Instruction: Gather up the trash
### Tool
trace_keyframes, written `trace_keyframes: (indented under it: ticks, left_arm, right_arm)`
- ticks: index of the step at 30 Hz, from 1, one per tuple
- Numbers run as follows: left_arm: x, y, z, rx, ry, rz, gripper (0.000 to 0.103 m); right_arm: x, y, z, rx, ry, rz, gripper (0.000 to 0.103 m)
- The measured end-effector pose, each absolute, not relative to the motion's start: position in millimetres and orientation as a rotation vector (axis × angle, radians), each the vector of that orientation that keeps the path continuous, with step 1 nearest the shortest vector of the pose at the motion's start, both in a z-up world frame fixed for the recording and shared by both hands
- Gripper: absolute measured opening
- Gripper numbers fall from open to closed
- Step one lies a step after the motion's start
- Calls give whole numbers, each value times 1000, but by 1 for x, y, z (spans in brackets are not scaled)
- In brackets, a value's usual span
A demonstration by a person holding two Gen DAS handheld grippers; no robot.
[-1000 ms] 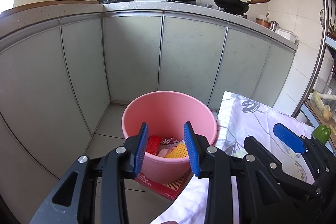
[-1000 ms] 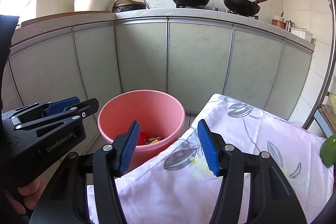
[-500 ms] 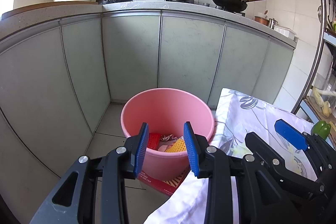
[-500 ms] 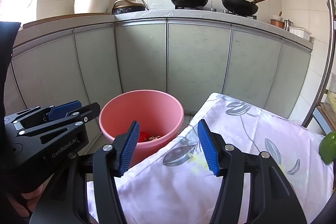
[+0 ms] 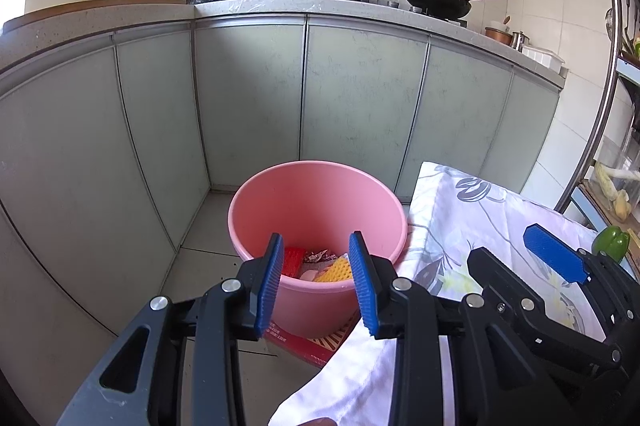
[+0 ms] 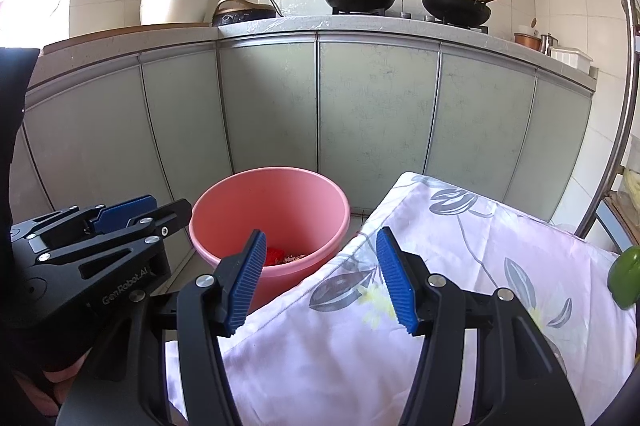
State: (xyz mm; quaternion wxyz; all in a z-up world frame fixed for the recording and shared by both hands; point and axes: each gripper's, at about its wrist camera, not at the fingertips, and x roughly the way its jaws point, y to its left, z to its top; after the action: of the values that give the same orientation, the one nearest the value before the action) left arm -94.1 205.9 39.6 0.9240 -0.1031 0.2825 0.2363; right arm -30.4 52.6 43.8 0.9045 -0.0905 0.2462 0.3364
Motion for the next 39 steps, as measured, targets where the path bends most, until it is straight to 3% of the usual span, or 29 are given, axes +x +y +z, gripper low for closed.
trace_keyframes:
  ticks: [39]
  left_arm:
    - [-94,203,38,-214,584,479,33]
  right_arm:
    - [-30,51,43,-188,512,692,58]
